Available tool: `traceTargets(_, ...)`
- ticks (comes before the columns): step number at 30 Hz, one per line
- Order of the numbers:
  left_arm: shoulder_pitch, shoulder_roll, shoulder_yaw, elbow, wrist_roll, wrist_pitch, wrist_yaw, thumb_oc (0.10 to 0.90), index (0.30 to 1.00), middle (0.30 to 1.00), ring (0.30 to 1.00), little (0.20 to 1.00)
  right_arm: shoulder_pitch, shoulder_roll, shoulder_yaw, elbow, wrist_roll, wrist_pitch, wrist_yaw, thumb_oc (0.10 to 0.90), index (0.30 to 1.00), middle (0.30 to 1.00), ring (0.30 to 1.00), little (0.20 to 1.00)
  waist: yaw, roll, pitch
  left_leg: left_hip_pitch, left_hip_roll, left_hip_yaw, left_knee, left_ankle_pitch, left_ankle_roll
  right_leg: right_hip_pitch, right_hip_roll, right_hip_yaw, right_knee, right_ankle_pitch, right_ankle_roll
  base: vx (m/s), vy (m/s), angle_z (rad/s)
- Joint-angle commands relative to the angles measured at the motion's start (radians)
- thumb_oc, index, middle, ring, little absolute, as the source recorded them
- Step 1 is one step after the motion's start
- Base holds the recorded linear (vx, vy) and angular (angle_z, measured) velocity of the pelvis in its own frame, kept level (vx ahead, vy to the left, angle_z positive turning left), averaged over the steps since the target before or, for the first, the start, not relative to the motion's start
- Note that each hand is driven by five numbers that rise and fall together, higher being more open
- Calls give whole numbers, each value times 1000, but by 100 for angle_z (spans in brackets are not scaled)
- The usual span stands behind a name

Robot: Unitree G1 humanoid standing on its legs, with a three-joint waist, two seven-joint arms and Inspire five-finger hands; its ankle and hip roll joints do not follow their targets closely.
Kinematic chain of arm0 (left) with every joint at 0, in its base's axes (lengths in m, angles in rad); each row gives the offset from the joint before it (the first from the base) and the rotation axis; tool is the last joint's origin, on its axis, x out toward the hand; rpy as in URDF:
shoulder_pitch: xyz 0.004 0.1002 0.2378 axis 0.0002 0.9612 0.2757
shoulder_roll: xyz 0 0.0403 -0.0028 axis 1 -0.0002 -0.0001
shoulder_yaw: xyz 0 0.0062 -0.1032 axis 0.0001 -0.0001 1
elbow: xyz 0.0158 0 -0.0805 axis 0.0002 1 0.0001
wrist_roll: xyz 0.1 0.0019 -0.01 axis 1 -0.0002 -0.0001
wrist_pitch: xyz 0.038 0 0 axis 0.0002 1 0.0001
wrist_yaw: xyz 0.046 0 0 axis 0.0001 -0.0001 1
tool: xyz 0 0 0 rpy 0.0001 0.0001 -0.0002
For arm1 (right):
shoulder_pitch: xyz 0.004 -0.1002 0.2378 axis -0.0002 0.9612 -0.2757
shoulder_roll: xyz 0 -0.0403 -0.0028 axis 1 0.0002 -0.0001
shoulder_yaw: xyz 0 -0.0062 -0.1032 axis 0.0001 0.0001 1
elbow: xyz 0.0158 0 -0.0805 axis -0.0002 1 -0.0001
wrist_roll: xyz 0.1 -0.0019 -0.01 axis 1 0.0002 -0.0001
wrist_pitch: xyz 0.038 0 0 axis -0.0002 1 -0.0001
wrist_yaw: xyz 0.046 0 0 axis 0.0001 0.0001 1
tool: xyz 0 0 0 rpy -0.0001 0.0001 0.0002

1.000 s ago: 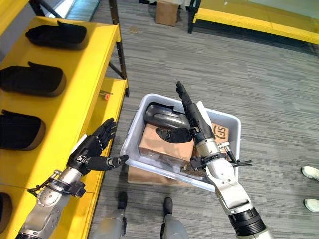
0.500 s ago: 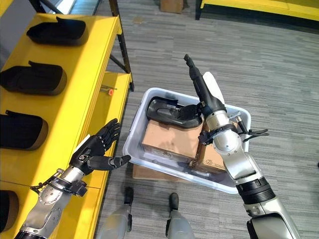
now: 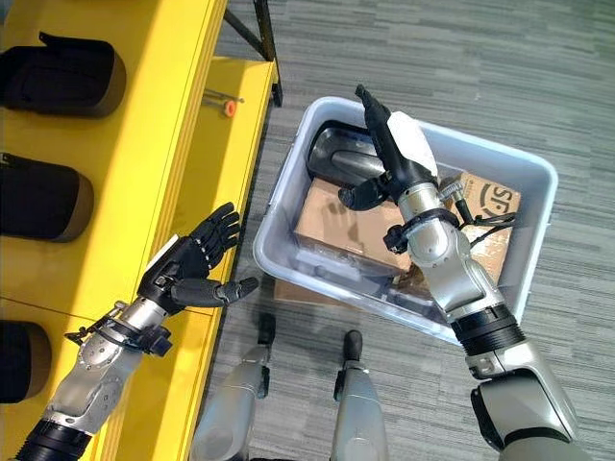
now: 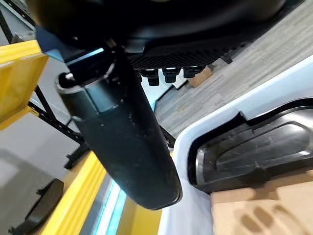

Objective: Move parts from the plastic box to the shelf.

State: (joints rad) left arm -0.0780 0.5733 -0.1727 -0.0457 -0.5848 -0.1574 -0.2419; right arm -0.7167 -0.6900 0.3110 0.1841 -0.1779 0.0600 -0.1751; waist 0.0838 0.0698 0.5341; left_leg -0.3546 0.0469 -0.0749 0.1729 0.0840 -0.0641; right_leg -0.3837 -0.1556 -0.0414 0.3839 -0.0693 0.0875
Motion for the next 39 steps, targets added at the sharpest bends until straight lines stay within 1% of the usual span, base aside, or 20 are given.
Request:
traceTargets(1, 10, 8, -4, -189, -33, -106, 12, 900, 1000, 1000, 1000, 1000, -165, -38, -34, -117, -146, -164, -144, 900, 1000, 1000, 1000, 1000, -15, 28, -14, -42, 51, 4, 116, -137, 23, -48, -28, 5, 62, -70, -33, -33, 22, -5)
traceTargets(2, 17, 8, -4, -198, -36, -102, 22, 900, 1000, 1000, 1000, 1000, -155, -33, -30, -146, -175, -163, -149, 900, 1000, 1000, 1000, 1000, -18, 34, -14, -64, 49, 5, 120, -136, 23, -75, -28, 13, 72, -71, -33, -35, 23, -3)
traceTargets(3, 17, 9, -4, -200, -37, -101, 24, 900, 1000, 1000, 1000, 1000, -154, -32, -31, -150, -179, -161, -147, 900, 1000, 1000, 1000, 1000, -18, 34, -14, -67, 48, 6, 122, -136, 23, -80, -28, 14, 76, -72, -33, -33, 48, -5)
traceTargets(4, 25, 10, -7, -204, -43, -107, 36, 900, 1000, 1000, 1000, 1000, -144, -31, -18, -175, -219, -153, -144, 900, 1000, 1000, 1000, 1000, -22, 43, -14, -95, 46, 10, 130, -136, 24, -115, -28, 25, 93, -75, -36, -21, 34, -4)
traceTargets(7, 31, 15, -10, -212, -65, -108, 41, 900, 1000, 1000, 1000, 1000, -137, -32, -2, -188, -223, -145, -150, 900, 1000, 1000, 1000, 1000, -24, 50, -14, -131, 44, 12, 143, -136, 25, -157, -28, 33, 114, -80, -37, -32, 0, -9)
traceTargets(9, 31, 18, -12, -214, -66, -108, 42, 900, 1000, 1000, 1000, 1000, -134, -30, 7, -191, -239, -133, -178, 900, 1000, 1000, 1000, 1000, -23, 49, -14, -156, 43, 19, 151, -137, 28, -188, -31, 33, 122, -77, -36, -41, -40, -4)
traceTargets(10, 33, 18, -13, -216, -70, -105, 43, 900, 1000, 1000, 1000, 1000, -139, -33, 15, -182, -234, -113, -188, 900, 1000, 1000, 1000, 1000, -22, 50, -14, -171, 43, 20, 156, -137, 28, -206, -31, 34, 127, -76, -36, -31, -30, 1)
traceTargets(11, 34, 18, -14, -216, -74, -104, 44, 900, 1000, 1000, 1000, 1000, -144, -36, 19, -174, -233, -108, -193, 900, 1000, 1000, 1000, 1000, -21, 51, -14, -177, 43, 20, 158, -137, 28, -212, -30, 35, 129, -76, -37, -30, -31, 0)
traceTargets(14, 38, 24, -27, -217, -83, -105, 35, 900, 1000, 1000, 1000, 1000, -187, -57, 35, -105, -252, -98, -215, 900, 1000, 1000, 1000, 1000, -14, 65, -14, -222, 41, 17, 184, -139, 28, -253, -29, 39, 153, -82, -44, 0, 0, 0)
traceTargets(16, 35, 26, -40, -213, -81, -113, 32, 900, 1000, 1000, 1000, 1000, -230, -77, 47, -53, -239, -85, -216, 900, 1000, 1000, 1000, 1000, -9, 74, -14, -247, 42, 17, 193, -138, 26, -279, -31, 36, 165, -85, -45, 0, 0, 0)
traceTargets(18, 35, 27, -44, -213, -85, -115, 34, 900, 1000, 1000, 1000, 1000, -253, -88, 58, -30, -231, -72, -217, 900, 1000, 1000, 1000, 1000, -6, 79, -14, -258, 43, 18, 194, -137, 26, -292, -32, 35, 170, -86, -48, 0, 0, 0)
traceTargets(19, 36, 27, -50, -214, -85, -114, 32, 900, 1000, 1000, 1000, 1000, -266, -97, 64, -10, -198, -50, -212, 900, 1000, 1000, 1000, 1000, -6, 82, -14, -261, 43, 19, 199, -143, 25, -299, -34, 35, 179, -95, -48, 0, 0, 0)
traceTargets(20, 33, 27, -50, -214, -85, -114, 30, 900, 1000, 1000, 1000, 1000, -273, -100, 65, -4, -197, -47, -213, 900, 1000, 1000, 1000, 1000, -5, 83, -14, -269, 44, 19, 198, -137, 25, -307, -34, 35, 177, -89, -49, 0, 0, 0)
traceTargets(22, 34, 28, -55, -215, -81, -117, 30, 900, 1000, 1000, 1000, 1000, -284, -105, 69, 23, -216, -47, -211, 900, 1000, 1000, 1000, 1000, -4, 87, -14, -275, 42, 17, 205, -144, 24, -314, -35, 35, 187, -98, -50, 0, 0, 0)
traceTargets(24, 32, 29, -58, -218, -87, -114, 34, 900, 1000, 1000, 1000, 1000, -308, -128, 82, 62, -212, -40, -216, 900, 1000, 1000, 1000, 1000, -2, 93, -14, -300, 43, 18, 211, -139, 24, -343, -33, 36, 197, -94, -53, 0, 0, 0)
traceTargets(28, 36, 33, -64, -223, -92, -120, 37, 900, 1000, 1000, 1000, 1000, -342, -155, 90, 116, -199, -23, -252, 900, 1000, 1000, 1000, 1000, -2, 101, -14, -324, 44, 18, 226, -147, 23, -375, -33, 37, 223, -108, -59, 0, 0, 0)
traceTargets(32, 40, 35, -67, -224, -90, -125, 35, 900, 1000, 1000, 1000, 1000, -375, -163, 100, 154, -212, -18, -257, 900, 1000, 1000, 1000, 1000, 2, 108, -14, -338, 45, 17, 231, -147, 21, -394, -33, 37, 235, -113, -62, 0, 0, 0)
traceTargets(34, 42, 37, -69, -225, -96, -129, 33, 900, 1000, 1000, 1000, 1000, -413, -169, 122, 185, -204, 5, -258, 900, 1000, 1000, 1000, 1000, 6, 112, -14, -348, 43, 15, 236, -148, 20, -407, -33, 37, 245, -118, -65, -5, -15, 0)
traceTargets(37, 46, 35, -72, -224, -93, -131, 22, 900, 1000, 1000, 1000, 1000, -453, -173, 149, 219, -216, 23, -251, 900, 1000, 1000, 1000, 1000, 11, 119, -14, -362, 43, 15, 242, -148, 18, -426, -34, 36, 261, -123, -69, -1, -5, 1)
traceTargets(39, 51, 35, -74, -228, -92, -132, 22, 900, 1000, 1000, 1000, 1000, -477, -178, 165, 240, -201, 37, -236, 900, 1000, 1000, 1000, 1000, 14, 124, -14, -368, 42, 14, 243, -147, 18, -436, -35, 36, 268, -126, -71, -1, -7, 2)
